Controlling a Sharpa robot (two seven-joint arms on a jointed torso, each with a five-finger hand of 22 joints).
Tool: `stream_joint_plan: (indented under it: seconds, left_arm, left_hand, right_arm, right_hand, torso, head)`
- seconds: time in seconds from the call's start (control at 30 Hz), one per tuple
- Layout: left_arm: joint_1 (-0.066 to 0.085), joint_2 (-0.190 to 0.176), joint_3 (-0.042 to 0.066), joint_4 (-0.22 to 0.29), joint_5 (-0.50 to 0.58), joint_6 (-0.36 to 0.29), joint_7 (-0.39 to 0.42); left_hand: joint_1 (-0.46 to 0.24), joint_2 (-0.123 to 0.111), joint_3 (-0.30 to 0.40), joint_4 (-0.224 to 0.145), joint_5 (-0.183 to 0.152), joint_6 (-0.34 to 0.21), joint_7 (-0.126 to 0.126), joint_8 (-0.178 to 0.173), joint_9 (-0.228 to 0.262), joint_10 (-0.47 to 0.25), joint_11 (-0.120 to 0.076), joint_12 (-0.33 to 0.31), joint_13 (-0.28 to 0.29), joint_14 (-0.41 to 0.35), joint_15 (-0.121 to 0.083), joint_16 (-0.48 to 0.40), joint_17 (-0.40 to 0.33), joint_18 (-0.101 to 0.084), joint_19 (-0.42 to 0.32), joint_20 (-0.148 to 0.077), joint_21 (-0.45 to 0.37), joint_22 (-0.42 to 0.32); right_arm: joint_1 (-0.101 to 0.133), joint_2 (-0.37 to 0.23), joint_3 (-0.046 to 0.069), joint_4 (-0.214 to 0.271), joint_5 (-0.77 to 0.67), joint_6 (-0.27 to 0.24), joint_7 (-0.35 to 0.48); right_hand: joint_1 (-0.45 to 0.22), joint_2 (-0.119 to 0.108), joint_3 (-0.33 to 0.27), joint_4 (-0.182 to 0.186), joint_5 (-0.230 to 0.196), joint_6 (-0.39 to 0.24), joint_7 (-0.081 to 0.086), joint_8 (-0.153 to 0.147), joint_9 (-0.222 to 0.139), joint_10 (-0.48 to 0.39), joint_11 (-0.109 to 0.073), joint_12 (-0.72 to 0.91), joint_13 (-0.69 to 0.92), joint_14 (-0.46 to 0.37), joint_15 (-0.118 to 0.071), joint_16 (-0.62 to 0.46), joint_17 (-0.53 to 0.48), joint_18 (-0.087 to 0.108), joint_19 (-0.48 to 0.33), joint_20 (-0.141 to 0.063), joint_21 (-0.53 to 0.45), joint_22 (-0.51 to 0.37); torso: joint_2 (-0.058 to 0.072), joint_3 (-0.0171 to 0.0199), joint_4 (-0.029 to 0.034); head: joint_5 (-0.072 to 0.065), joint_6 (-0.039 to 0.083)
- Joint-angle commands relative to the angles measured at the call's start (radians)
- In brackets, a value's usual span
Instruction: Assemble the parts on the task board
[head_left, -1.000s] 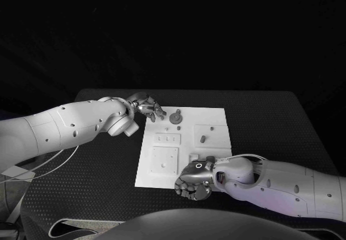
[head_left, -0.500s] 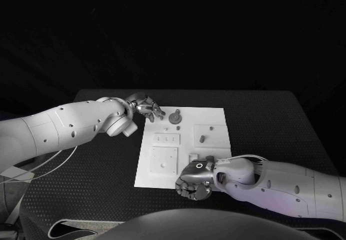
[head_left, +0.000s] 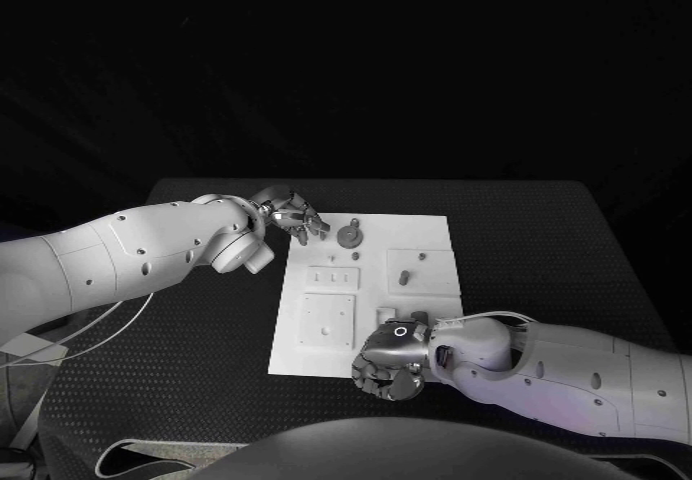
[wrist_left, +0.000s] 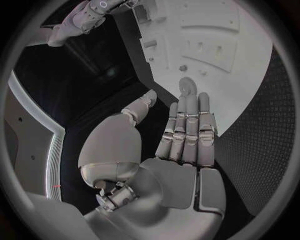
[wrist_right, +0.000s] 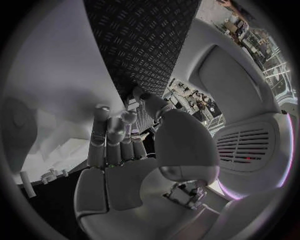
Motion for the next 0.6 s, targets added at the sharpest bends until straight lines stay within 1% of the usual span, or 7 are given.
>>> stream_joint_plan:
  seconds: [0.03, 0.2, 0.5, 0.6]
  left_arm:
    - [0.000, 0.001, 0.001, 0.002, 0.006, 0.010, 0.007]
    - [0.000, 0.000, 0.001, 0.001, 0.007, 0.013, 0.006]
    - [0.000, -0.002, 0.001, 0.002, 0.008, 0.019, 0.006]
    - [0.000, -0.002, 0.001, 0.002, 0.008, 0.019, 0.005]
  left_hand:
    - [-0.002, 0.006, -0.007, 0.001, -0.004, -0.003, 0.002, 0.006, -0.002, 0.007, -0.003, -0.006, -0.001, 0.004, -0.001, -0.005, 0.001, 0.014, 0.004, 0.000, -0.005, -0.001]
    - [-0.002, 0.006, -0.008, 0.001, -0.004, -0.003, 0.002, 0.006, -0.002, 0.007, -0.003, -0.007, -0.001, 0.005, -0.001, -0.005, 0.002, 0.014, 0.004, 0.000, -0.005, -0.002]
    - [-0.003, 0.006, -0.009, 0.001, -0.004, -0.004, 0.002, 0.006, -0.002, 0.007, -0.002, -0.008, -0.002, 0.005, -0.001, -0.007, 0.003, 0.014, 0.004, 0.000, -0.005, -0.002]
    - [-0.003, 0.006, -0.009, 0.001, -0.004, -0.004, 0.002, 0.006, -0.003, 0.007, -0.002, -0.009, -0.002, 0.004, -0.001, -0.007, 0.004, 0.014, 0.004, 0.000, -0.006, -0.002]
  right_arm:
    - [0.001, -0.014, 0.001, 0.003, -0.011, -0.009, -0.034]
    - [0.003, -0.033, 0.001, 0.030, 0.008, -0.015, -0.036]
    - [0.027, -0.059, 0.002, 0.065, 0.031, -0.053, -0.050]
    - [0.034, -0.066, 0.005, 0.072, 0.039, -0.069, -0.059]
  right_hand:
    - [-0.015, 0.000, 0.001, 0.006, 0.002, 0.059, 0.047, 0.003, 0.002, 0.003, 0.000, 0.005, -0.003, 0.009, 0.001, 0.004, -0.002, -0.001, 0.009, 0.000, 0.003, 0.016]
    - [-0.020, -0.001, 0.002, 0.006, 0.002, 0.059, 0.047, 0.000, 0.002, 0.002, -0.001, 0.006, -0.006, 0.010, 0.001, 0.004, -0.002, -0.001, 0.010, -0.001, 0.003, 0.016]
    - [-0.026, -0.005, 0.004, 0.005, 0.002, 0.053, 0.049, -0.009, 0.000, 0.001, 0.000, 0.009, -0.012, 0.010, 0.001, 0.004, -0.004, -0.001, 0.011, -0.002, 0.002, 0.016]
    - [-0.028, -0.007, 0.005, 0.006, 0.002, 0.053, 0.049, -0.010, -0.001, 0.000, 0.001, 0.010, -0.014, 0.010, 0.001, 0.004, -0.004, -0.001, 0.012, -0.002, 0.002, 0.015]
  torso:
    - [0.000, 0.0003, -0.0001]
    - [-0.001, 0.0000, -0.0011]
    - [0.000, -0.0007, 0.0001]
    - [0.000, -0.0009, -0.0001]
  head:
    - [-0.001, 0.000]
    - [-0.003, 0.000]
    - [-0.006, 0.000]
    - [-0.006, 0.000]
